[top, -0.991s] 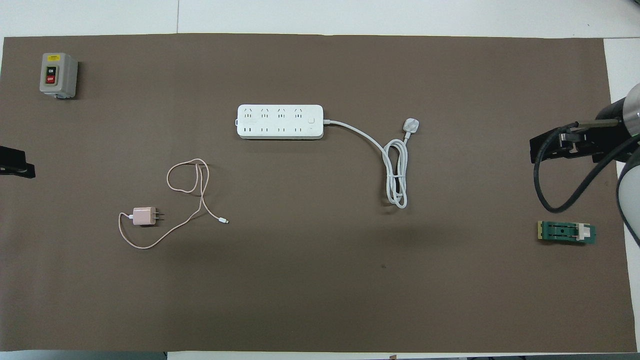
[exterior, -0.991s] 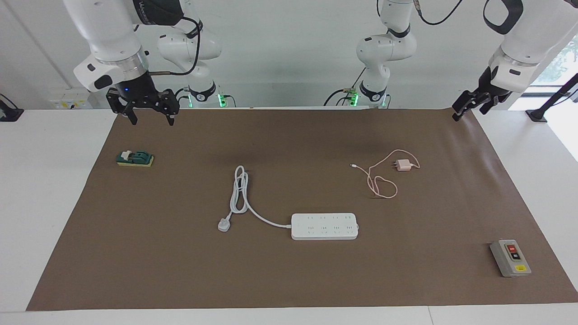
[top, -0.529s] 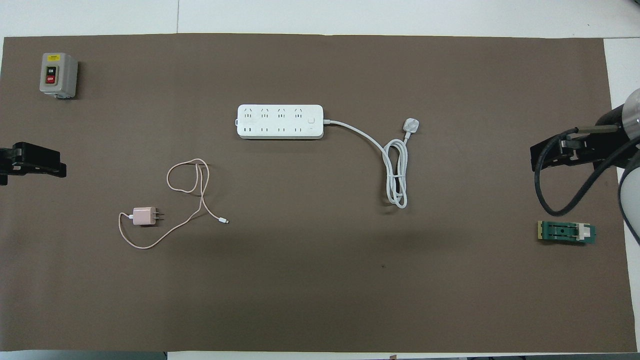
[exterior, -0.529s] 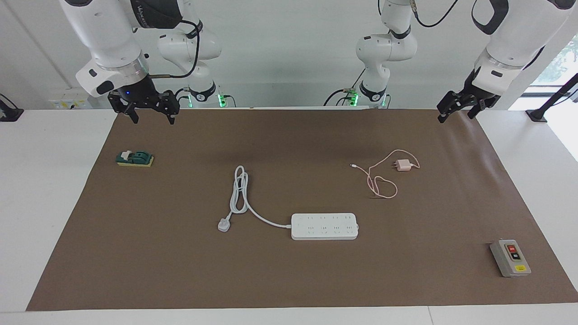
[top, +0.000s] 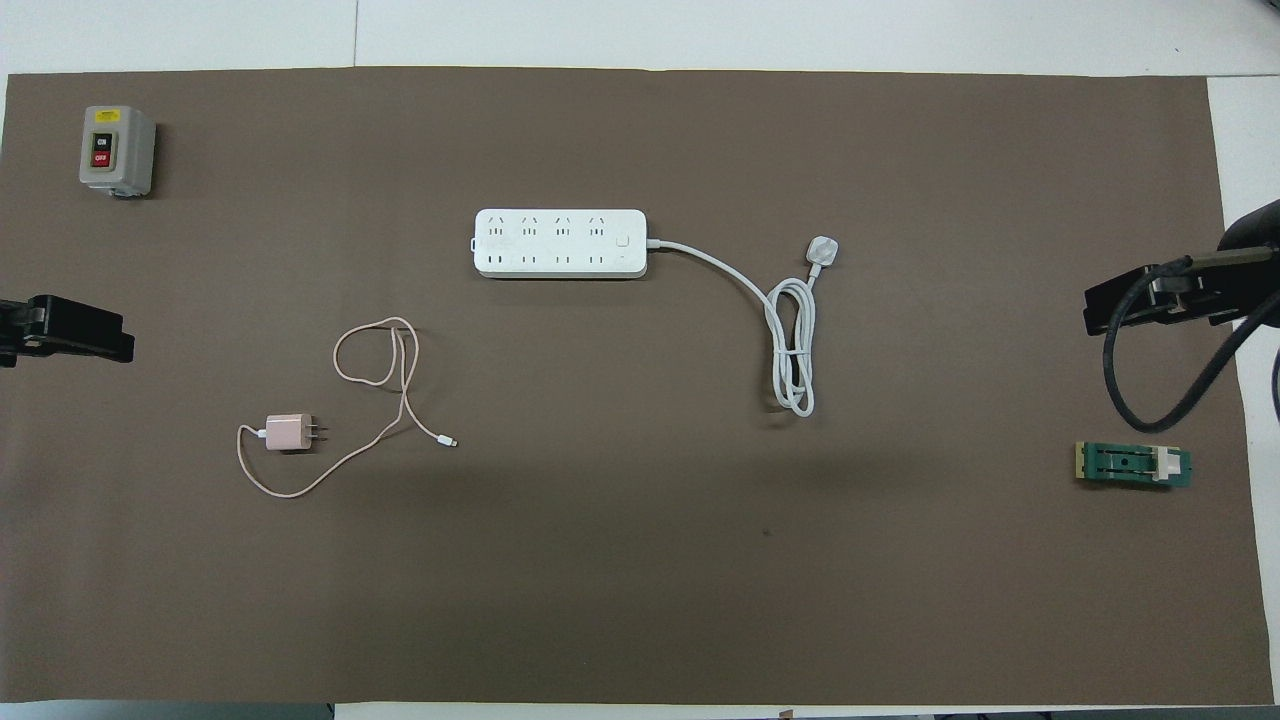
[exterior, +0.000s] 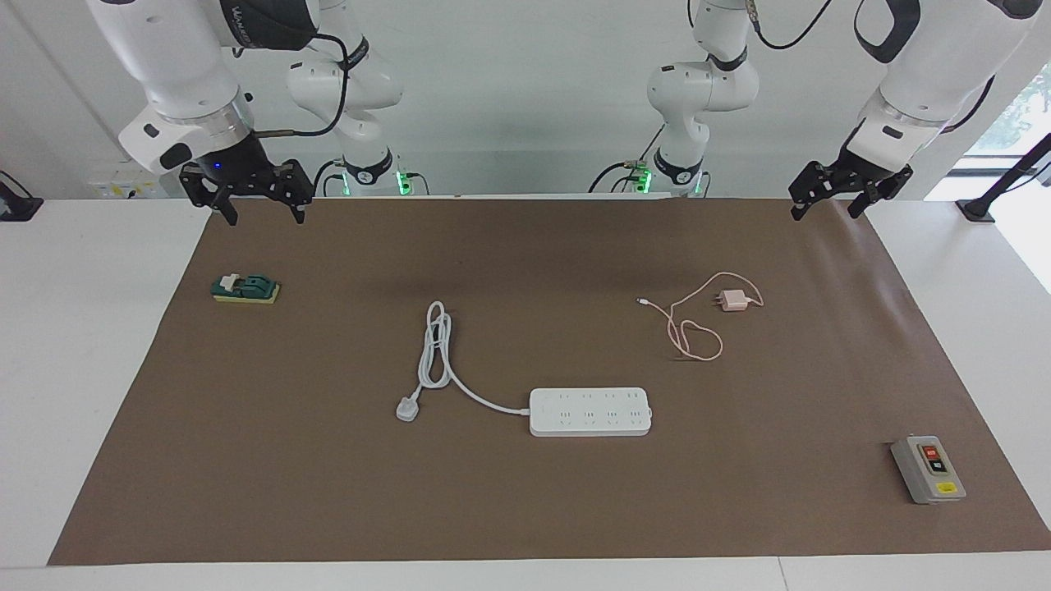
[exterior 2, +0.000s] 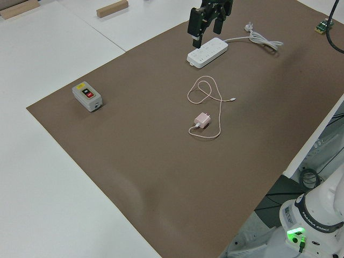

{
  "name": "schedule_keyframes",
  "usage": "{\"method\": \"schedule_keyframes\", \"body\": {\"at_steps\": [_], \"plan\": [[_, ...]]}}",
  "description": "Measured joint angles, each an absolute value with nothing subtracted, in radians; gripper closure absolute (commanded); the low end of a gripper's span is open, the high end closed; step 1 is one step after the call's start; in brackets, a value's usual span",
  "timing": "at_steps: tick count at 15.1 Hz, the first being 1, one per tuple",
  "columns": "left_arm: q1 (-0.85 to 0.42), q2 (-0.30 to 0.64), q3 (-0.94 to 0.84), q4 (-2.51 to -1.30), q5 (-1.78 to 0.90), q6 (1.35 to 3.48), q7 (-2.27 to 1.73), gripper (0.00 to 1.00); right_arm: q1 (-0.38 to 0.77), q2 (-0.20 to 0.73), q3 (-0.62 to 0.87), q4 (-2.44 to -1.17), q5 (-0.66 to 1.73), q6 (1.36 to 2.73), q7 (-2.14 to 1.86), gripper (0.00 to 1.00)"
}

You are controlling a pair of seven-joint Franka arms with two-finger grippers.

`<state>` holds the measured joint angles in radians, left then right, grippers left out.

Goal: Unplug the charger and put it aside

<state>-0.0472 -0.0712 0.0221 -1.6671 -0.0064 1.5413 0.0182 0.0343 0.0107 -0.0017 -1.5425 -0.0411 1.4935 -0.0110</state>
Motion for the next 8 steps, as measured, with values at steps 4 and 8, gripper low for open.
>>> {"method": "schedule_keyframes", "body": {"at_steps": [4, 8], "plan": [[-0.047, -0.071, 0.022, -1.667, -0.018, 1.541, 0.021, 0.00, 0.002, 0.011, -0.003, -1.541, -0.041, 1.506, -0.010, 0.00], [-0.047, -0.071, 0.022, -1.667, -0.020, 1.541, 0.022, 0.00, 0.000, 0.009, 0.000, -1.541, -0.041, 1.506, -0.010, 0.00]]}}
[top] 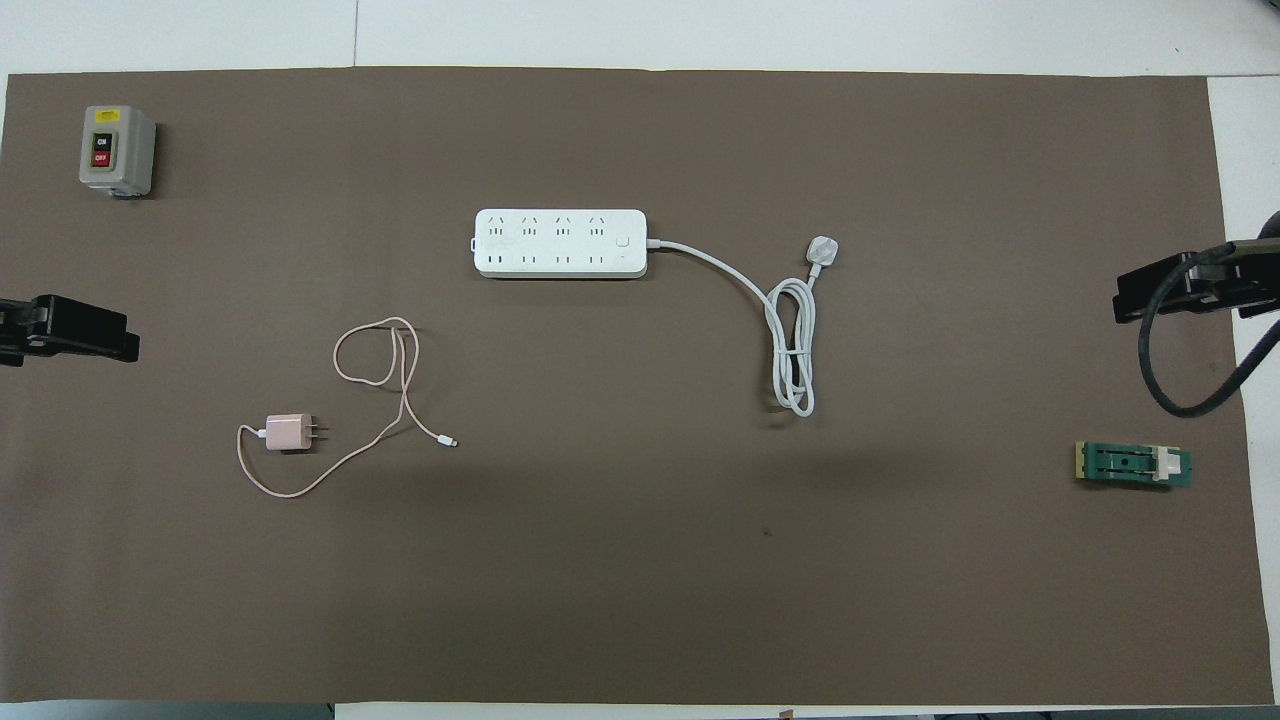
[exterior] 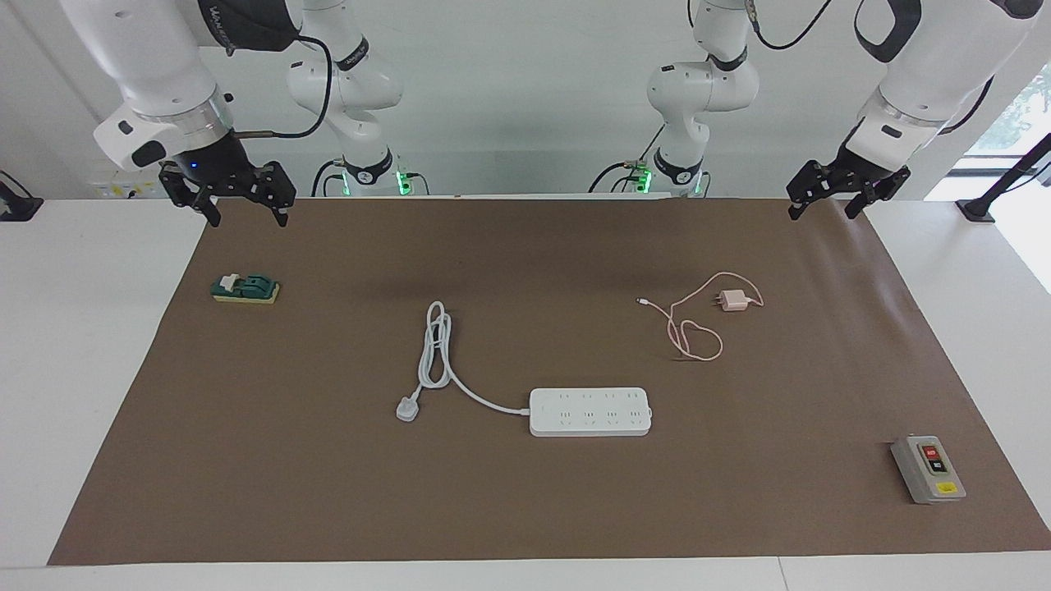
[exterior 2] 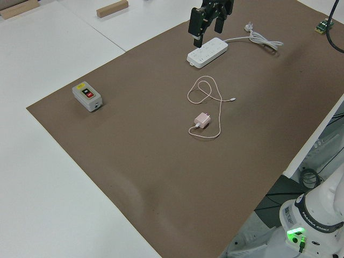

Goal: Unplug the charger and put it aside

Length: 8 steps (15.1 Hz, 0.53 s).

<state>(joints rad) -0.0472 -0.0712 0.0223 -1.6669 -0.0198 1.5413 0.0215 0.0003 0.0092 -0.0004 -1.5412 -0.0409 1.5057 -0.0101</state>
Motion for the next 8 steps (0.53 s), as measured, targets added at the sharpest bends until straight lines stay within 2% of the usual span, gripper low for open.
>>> {"method": "schedule_keyframes", "body": {"at_steps": [8], "plan": [[-0.047, -0.071, 0.023, -1.665, -0.020, 1.543, 0.022, 0.00, 0.002, 0.005, 0.008, -1.541, -0.041, 1.504, -0.010, 0.00]]}}
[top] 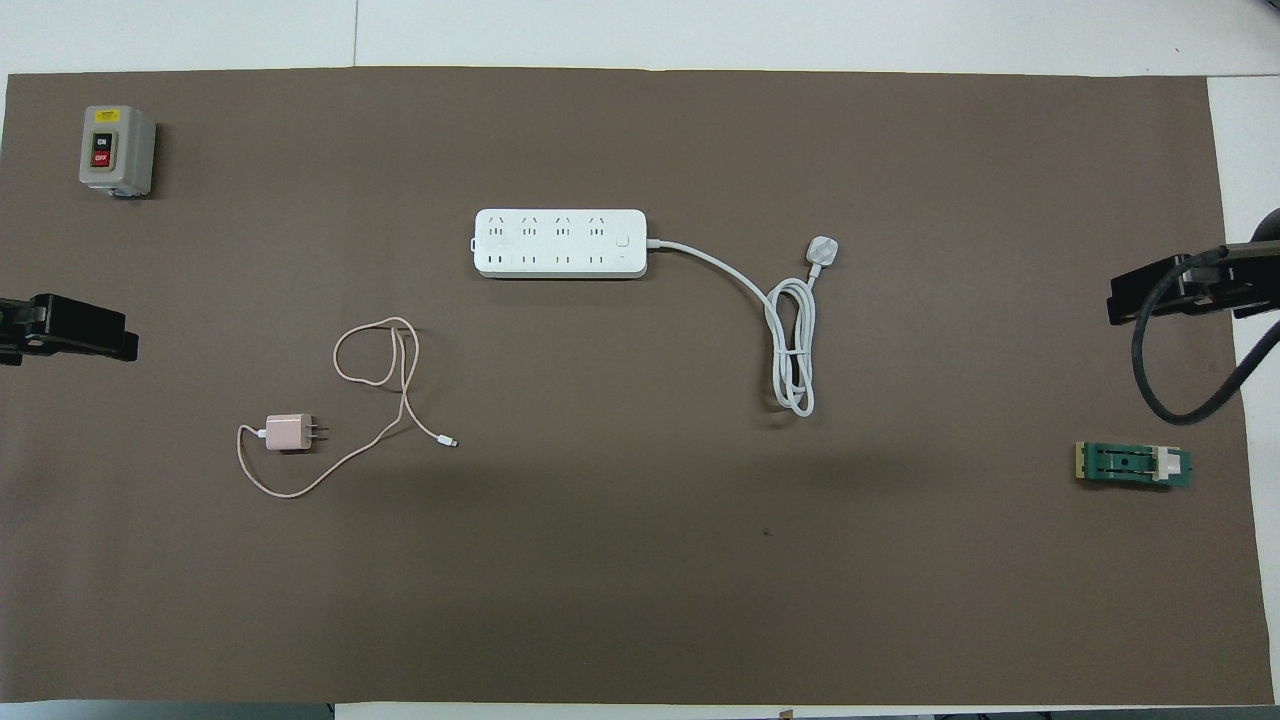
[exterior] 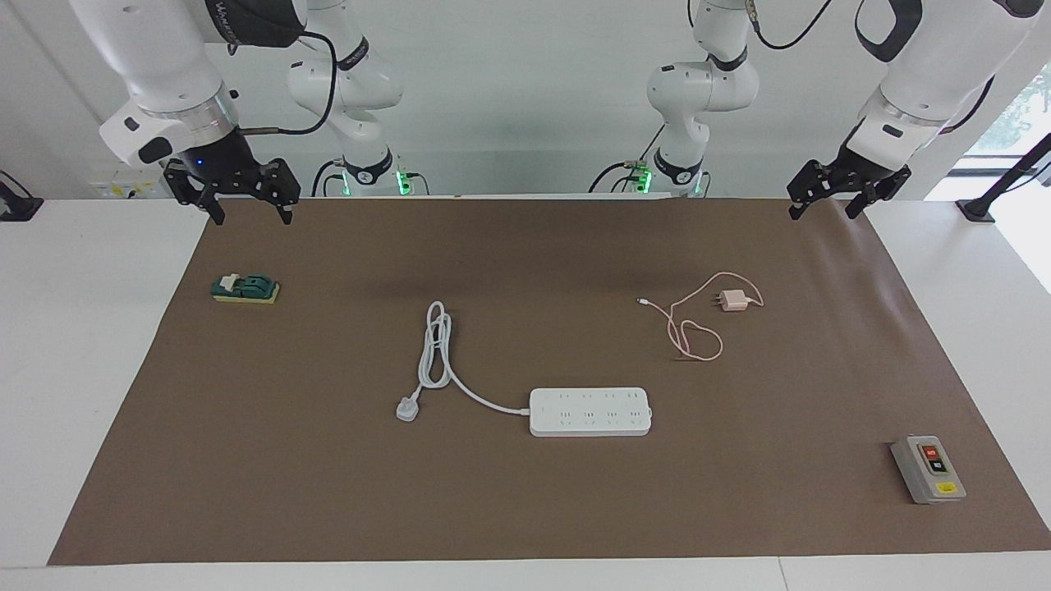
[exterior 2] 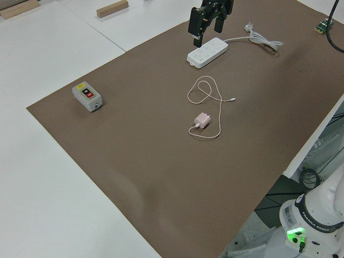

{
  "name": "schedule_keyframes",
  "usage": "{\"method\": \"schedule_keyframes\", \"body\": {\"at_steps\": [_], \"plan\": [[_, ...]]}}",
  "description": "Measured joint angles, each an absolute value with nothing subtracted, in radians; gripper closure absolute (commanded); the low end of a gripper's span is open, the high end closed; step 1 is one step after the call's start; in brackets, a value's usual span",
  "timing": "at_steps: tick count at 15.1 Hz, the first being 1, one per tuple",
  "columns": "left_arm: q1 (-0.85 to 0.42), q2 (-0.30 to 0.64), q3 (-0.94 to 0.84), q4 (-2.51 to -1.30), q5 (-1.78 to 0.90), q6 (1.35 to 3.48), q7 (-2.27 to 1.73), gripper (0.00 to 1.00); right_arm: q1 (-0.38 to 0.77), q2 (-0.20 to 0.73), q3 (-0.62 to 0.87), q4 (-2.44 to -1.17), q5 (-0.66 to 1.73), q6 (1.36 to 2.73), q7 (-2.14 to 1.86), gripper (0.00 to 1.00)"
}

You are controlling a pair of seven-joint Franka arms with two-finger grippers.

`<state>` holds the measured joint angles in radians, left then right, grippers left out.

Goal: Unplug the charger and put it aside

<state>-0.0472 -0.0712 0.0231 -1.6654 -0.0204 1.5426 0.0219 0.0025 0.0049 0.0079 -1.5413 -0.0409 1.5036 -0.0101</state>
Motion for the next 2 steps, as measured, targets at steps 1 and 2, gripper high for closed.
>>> {"method": "schedule_keyframes", "body": {"at_steps": [1, 2], "plan": [[-0.047, -0.071, 0.023, -1.665, -0.020, 1.543, 0.022, 0.00, 0.003, 0.005, 0.008, -1.541, -0.041, 1.503, -0.010, 0.00], [-0.047, -0.071, 0.023, -1.665, -0.020, 1.543, 0.022, 0.00, 0.009, 0.005, 0.007, -1.541, -0.039, 1.499, -0.010, 0.00]]}}
